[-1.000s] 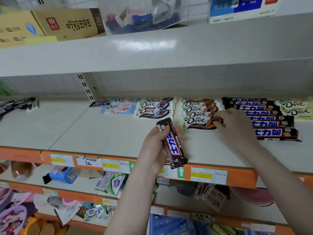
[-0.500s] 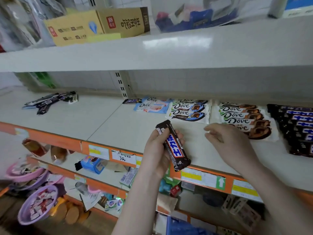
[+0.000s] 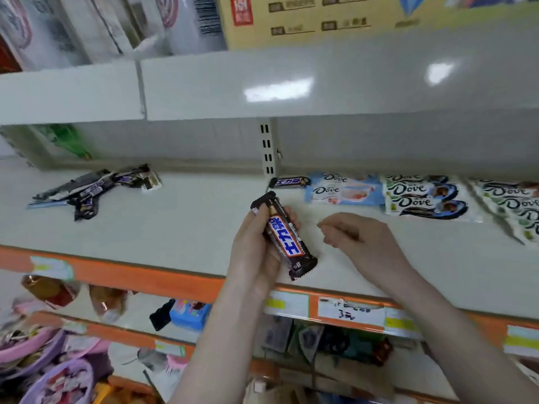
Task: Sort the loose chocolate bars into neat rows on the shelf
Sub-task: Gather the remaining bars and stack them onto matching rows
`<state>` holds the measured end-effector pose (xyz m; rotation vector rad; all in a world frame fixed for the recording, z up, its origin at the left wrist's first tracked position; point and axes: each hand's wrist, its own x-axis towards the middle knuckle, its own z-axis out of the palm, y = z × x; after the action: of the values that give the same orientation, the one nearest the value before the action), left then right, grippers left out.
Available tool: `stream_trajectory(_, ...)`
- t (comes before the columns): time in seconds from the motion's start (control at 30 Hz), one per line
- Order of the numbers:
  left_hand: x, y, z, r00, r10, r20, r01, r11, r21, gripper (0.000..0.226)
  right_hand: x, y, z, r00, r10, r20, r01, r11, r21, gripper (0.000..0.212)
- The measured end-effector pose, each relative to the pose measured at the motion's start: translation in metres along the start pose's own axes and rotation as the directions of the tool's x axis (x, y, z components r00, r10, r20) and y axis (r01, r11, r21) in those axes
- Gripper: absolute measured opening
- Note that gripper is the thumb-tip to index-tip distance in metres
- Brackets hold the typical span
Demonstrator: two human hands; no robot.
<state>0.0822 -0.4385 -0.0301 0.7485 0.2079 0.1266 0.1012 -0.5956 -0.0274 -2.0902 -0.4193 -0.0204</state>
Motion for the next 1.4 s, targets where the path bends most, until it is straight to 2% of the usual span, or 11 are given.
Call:
stream_trajectory(0.27, 0.014, 0.022, -0.021, 0.997, -0.065, 0.028, 0.066, 0.997, -0.037, 0.021, 0.006, -0.025, 0.036, 0.997, 0.062, 0.053, -0.071, 0.983, 0.171, 0.005)
stream_trajectory(0.43, 0.015, 0.024, -0.023, 0.996, -0.079, 0.044, 0.08, 0.996, -0.032, 0.019, 0.008, -0.027, 0.04, 0.991, 0.079, 0.107, -0.102, 0.969, 0.224, 0.016)
stream_trajectory(0.6, 0.018, 0.029, -0.034, 0.996, -0.024, 0.084, 0.003, 0.972, 0.236, 0.015, 0.009, -0.029, 0.037, 0.994, 0.081, 0.08, -0.097, 0.969, 0.229, 0.02)
stream_trajectory(0.77, 0.019, 0.045, -0.061, 0.996, -0.053, 0.072, 0.016, 0.896, 0.443, 0.007, 0.018, -0.023, 0.019, 0.991, 0.134, -0.006, -0.13, 0.967, 0.221, 0.018)
stream_trajectory(0.9, 0.02, 0.051, -0.065, 0.994, -0.075, 0.084, 0.015, 0.827, 0.562, 0.019, 0.024, -0.021, 0.016, 0.989, 0.138, -0.042, -0.125, 0.966, 0.227, 0.017)
stream_trajectory(1.07, 0.023, 0.051, -0.061, 0.992, -0.072, 0.099, -0.007, 0.775, 0.632, 0.013, 0.03, -0.023, 0.016, 0.994, 0.111, -0.008, -0.108, 0.985, 0.137, 0.016)
stream_trajectory(1.17, 0.026, 0.051, -0.063, 0.995, -0.06, 0.083, 0.001, 0.814, 0.581, 0.01, 0.034, -0.028, 0.017, 0.992, 0.12, 0.028, -0.123, 0.984, 0.131, 0.031)
stream_trajectory(1.23, 0.027, 0.05, -0.062, 0.996, -0.054, 0.066, 0.012, 0.851, 0.525, 0.009, 0.038, -0.027, 0.022, 0.976, 0.217, 0.009, -0.203, 0.896, 0.395, 0.042)
stream_trajectory(1.3, 0.027, 0.047, -0.06, 0.997, -0.054, 0.053, 0.021, 0.871, 0.491, 0.007, 0.042, -0.028, 0.034, 0.937, 0.348, 0.037, -0.265, 0.637, 0.724, 0.038)
stream_trajectory(1.33, 0.027, 0.045, -0.059, 0.997, -0.06, 0.052, 0.027, 0.874, 0.486, 0.006, 0.044, -0.027, 0.042, 0.92, 0.388, 0.06, -0.274, 0.526, 0.805, 0.031)
stream_trajectory(1.4, 0.027, 0.041, -0.056, 0.996, -0.07, 0.056, 0.033, 0.865, 0.501, 0.005, 0.047, -0.024, 0.056, 0.909, 0.402, 0.108, -0.301, 0.457, 0.837, 0.02)
